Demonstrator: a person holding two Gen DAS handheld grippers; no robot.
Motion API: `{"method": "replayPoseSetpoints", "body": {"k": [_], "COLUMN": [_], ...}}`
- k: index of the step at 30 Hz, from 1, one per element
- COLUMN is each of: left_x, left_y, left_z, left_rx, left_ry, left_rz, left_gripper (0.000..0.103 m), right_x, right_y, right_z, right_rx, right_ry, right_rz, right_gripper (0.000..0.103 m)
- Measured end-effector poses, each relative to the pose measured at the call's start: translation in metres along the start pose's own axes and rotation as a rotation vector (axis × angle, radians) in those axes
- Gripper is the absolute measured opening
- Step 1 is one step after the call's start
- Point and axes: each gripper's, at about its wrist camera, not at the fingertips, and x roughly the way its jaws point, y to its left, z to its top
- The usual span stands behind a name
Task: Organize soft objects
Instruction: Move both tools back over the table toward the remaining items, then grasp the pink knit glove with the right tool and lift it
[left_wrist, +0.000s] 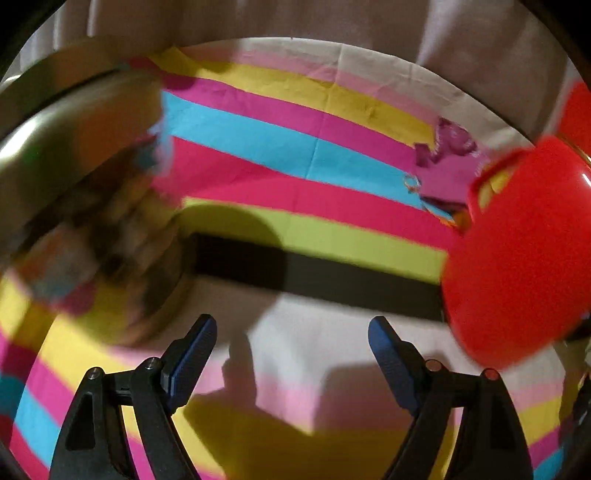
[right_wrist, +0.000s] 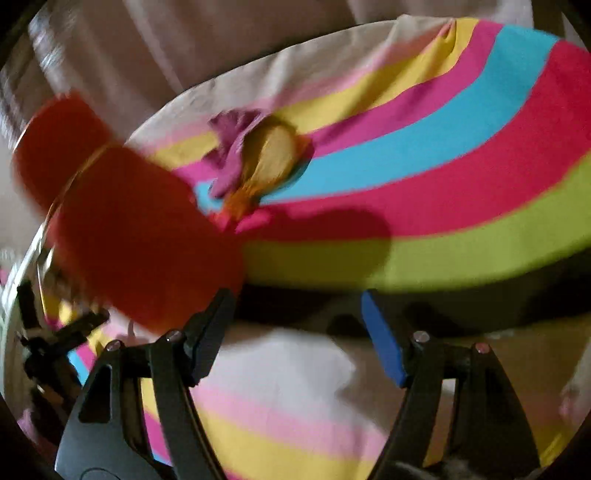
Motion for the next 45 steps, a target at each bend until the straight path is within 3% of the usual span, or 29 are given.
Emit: {"method": "replayPoseSetpoints", "body": {"k": [3,5,7,10,14,21,23,24,25,27,31,35,37,39,41,43,45], "left_x": [0.020,0.039,0.048,0.060,0.075,0.095,0.100,0.102,0.105,0.110,0.122,0.142,0.147,0.152,0.157,0.160,0.160], "left_y": [-0.001,-0.005,-0.014,-0.027,-0.041,-0.058,-0.064,-0.067,-0.071,-0.079,-0.105,-0.144,-0.163,-0.181,-0.195,-0.207,-0.206], "left_z": [0.026,0.045,0.058,0.078,0.097,0.124,0.131,0.134,0.137,0.143,0.163,0.188,0.199,0.207,0.210,0.207,0.202], "left_rx": [-0.010,-0.019,-0.005,0.006,0.001,0.047,0.074,0.085,0.099,0.128,0.224,0.342,0.393,0.442,0.482,0.542,0.547], "left_ry": [0.010,0.034,0.029,0.026,0.022,0.020,0.018,0.018,0.022,0.028,0.065,0.169,0.184,0.201,0.220,0.215,0.189], "left_rz": [-0.034,-0.102,-0.084,-0.128,-0.161,-0.174,-0.180,-0.187,-0.198,-0.223,-0.343,-0.444,-0.457,-0.476,-0.480,-0.437,-0.415], "left_gripper": [0.083,0.083,0.083,0.083,0.083,0.083,0.083,0.083,0.083,0.083,0.084,0.084,0.084,0.084,0.084,0.084,0.084], "right_x": [0.022,0.043,0.062,0.085,0.120,0.166,0.176,0.177,0.174,0.152,0.085,0.024,0.003,-0.012,-0.016,-0.012,-0.008], "right_y": [-0.005,-0.006,-0.002,0.014,0.038,0.070,0.078,0.080,0.082,0.078,0.044,0.010,-0.004,-0.017,-0.020,-0.020,-0.023], "right_z": [0.038,0.068,0.090,0.117,0.138,0.146,0.147,0.146,0.145,0.146,0.146,0.129,0.121,0.110,0.096,0.082,0.073], "right_rx": [0.004,0.036,0.050,0.023,-0.046,-0.115,-0.155,-0.175,-0.209,-0.219,-0.118,-0.061,-0.034,-0.023,-0.078,-0.106,-0.087], "right_ry": [-0.020,-0.014,0.004,0.035,0.093,0.147,0.163,0.156,0.123,0.031,-0.161,-0.290,-0.332,-0.349,-0.295,-0.247,-0.164], "right_rz": [0.070,0.178,0.254,0.333,0.359,0.376,0.336,0.309,0.258,0.249,0.189,0.106,0.059,-0.013,-0.163,-0.237,-0.200], "right_gripper": [0.074,0.074,0.074,0.074,0.074,0.050,0.045,0.029,0.007,0.007,0.007,0.007,0.007,0.007,0.007,0.007,0.007]}}
